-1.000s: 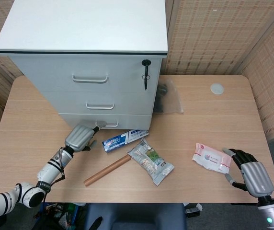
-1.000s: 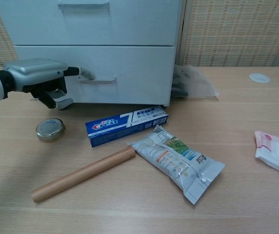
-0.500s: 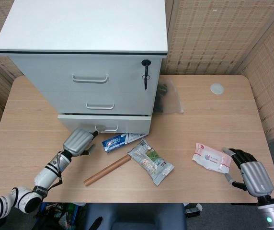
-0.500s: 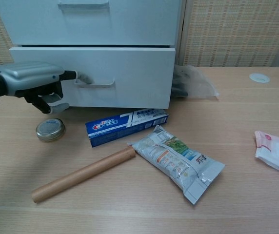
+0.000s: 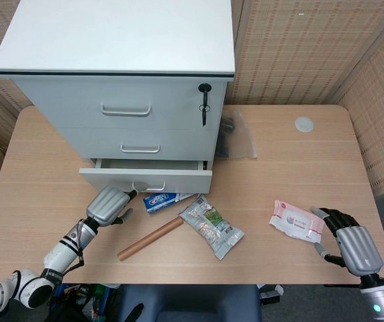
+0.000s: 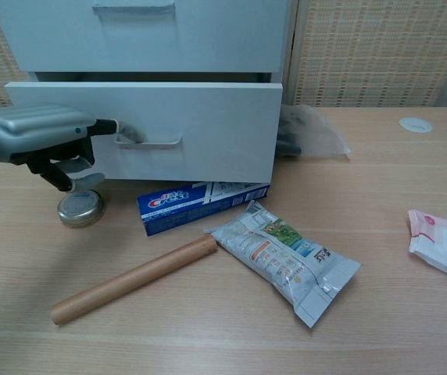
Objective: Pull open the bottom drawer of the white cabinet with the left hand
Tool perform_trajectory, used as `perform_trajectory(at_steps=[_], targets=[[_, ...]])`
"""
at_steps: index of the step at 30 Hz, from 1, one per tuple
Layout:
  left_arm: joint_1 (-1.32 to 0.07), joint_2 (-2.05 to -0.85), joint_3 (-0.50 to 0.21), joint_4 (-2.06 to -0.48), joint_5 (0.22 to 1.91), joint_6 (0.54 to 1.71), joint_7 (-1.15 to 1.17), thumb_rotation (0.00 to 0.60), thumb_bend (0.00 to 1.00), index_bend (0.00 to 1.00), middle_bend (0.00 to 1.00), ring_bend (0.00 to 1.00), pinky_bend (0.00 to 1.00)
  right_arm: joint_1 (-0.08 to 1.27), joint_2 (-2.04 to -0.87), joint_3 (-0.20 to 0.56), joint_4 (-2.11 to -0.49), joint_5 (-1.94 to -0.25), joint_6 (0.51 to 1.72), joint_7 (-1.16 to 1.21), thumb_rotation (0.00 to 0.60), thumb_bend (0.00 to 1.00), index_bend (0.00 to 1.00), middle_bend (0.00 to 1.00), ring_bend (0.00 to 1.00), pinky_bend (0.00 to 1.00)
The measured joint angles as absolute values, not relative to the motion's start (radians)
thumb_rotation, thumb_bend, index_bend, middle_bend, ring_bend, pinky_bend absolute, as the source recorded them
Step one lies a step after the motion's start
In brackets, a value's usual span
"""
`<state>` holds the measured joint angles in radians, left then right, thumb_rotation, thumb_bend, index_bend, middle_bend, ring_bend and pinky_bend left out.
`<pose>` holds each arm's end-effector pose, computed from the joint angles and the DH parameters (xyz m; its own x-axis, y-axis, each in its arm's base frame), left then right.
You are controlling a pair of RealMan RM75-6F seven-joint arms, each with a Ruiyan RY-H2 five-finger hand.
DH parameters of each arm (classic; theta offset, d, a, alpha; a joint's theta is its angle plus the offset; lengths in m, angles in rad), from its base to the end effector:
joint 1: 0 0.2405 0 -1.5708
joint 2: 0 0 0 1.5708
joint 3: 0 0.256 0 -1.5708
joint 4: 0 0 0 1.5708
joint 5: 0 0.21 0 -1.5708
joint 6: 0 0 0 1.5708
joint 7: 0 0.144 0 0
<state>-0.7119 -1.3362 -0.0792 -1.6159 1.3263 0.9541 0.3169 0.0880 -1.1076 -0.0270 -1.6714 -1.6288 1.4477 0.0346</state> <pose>-0.1603 0.3191 0.0270 0.6004 0.2016 0.7738 0.7294 -0.5347 -0.4267 -0.2905 -0.1627 0.1357 0.3365 -0.1219 0.9337 -0.9378 -0.1330 0.3206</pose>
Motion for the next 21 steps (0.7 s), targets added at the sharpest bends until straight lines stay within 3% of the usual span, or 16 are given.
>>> perform_trajectory(at_steps=[21], targets=[[-0.659,-1.284,-0.021,-1.731,1.379,1.015,0.385,0.600,0.46,0.15,0.91,0.94,1.00,0.095,-1.107,-0.024,-1.675,-1.629,1.442,0.032,0.600,0.25,0.16,0.20,0.18,0.24]])
